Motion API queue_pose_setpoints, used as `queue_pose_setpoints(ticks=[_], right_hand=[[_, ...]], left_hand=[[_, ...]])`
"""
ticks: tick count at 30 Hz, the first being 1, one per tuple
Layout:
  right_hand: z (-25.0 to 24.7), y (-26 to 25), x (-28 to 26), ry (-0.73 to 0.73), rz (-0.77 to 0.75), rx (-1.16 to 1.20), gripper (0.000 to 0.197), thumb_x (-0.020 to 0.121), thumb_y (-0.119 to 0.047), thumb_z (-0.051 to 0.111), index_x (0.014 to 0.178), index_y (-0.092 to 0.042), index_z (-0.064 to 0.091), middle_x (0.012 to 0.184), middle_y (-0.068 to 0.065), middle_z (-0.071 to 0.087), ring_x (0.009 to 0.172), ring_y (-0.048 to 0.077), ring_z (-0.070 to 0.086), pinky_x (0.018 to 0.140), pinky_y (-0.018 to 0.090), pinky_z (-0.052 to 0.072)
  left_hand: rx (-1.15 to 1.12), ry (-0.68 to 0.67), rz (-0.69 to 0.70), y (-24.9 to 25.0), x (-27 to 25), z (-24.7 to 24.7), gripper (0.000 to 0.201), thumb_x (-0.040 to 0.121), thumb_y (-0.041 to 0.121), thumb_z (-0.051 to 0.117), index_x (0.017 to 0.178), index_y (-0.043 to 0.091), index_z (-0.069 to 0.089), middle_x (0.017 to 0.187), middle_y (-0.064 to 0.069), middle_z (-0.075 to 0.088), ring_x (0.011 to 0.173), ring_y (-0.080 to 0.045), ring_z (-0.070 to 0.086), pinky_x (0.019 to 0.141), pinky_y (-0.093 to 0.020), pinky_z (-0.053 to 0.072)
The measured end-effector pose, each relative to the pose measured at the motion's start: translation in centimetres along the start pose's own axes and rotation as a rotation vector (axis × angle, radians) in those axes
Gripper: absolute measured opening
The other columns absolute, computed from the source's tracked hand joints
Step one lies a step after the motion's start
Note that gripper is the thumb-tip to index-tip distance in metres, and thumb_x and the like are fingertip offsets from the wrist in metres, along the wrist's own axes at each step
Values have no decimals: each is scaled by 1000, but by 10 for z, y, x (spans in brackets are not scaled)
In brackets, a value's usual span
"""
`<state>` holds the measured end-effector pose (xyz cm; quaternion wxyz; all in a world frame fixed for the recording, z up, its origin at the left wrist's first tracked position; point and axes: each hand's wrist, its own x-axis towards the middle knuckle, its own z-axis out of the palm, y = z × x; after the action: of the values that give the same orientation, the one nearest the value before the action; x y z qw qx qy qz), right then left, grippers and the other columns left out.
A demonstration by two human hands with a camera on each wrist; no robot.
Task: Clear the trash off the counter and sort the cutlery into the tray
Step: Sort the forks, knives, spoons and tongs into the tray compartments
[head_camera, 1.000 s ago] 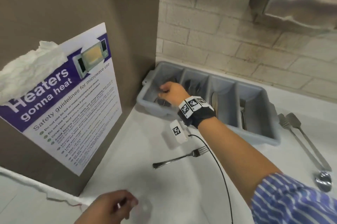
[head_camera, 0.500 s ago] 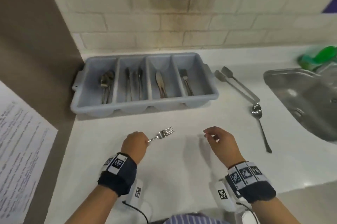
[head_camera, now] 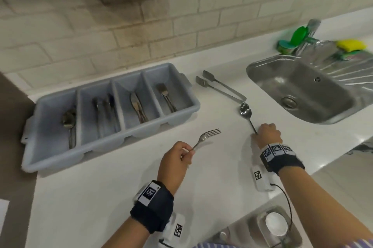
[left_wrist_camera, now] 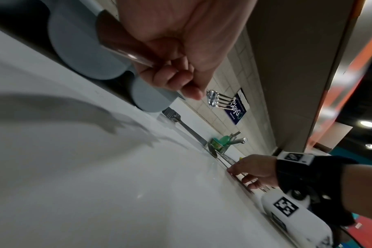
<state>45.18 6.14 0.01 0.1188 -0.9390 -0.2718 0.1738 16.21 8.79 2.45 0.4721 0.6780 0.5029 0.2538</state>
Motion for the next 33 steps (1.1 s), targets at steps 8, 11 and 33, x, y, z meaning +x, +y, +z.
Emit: queue_pose_setpoints(ticks=[8,11,33], right_hand=[[1,-8,0,-61,44,151,24,82,-7,53,99,9,60,104,28,65,85,38,61,76,38,49],[3,-5,-21,-65,-71,256,28,89,-4,49,114,9,52,112,32,59,104,44,57,88,44,43],[-27,-140,-72,-151,-729,557,27,88,3,49,98,-22,53,76,13,60,63,12,56,54,13,37]], left_hand=[[-130,52,-15,15,23,-8,26,86,8,53,88,34,55,85,-2,65,67,-9,57,66,-17,46],[-225,113,4,26,38,-33,35,87,-3,45,96,30,55,90,4,60,63,-6,55,67,-22,48],[23,27,-174,50,160,-41,39,87,6,50,126,4,53,122,-21,61,108,-29,59,77,-20,46]])
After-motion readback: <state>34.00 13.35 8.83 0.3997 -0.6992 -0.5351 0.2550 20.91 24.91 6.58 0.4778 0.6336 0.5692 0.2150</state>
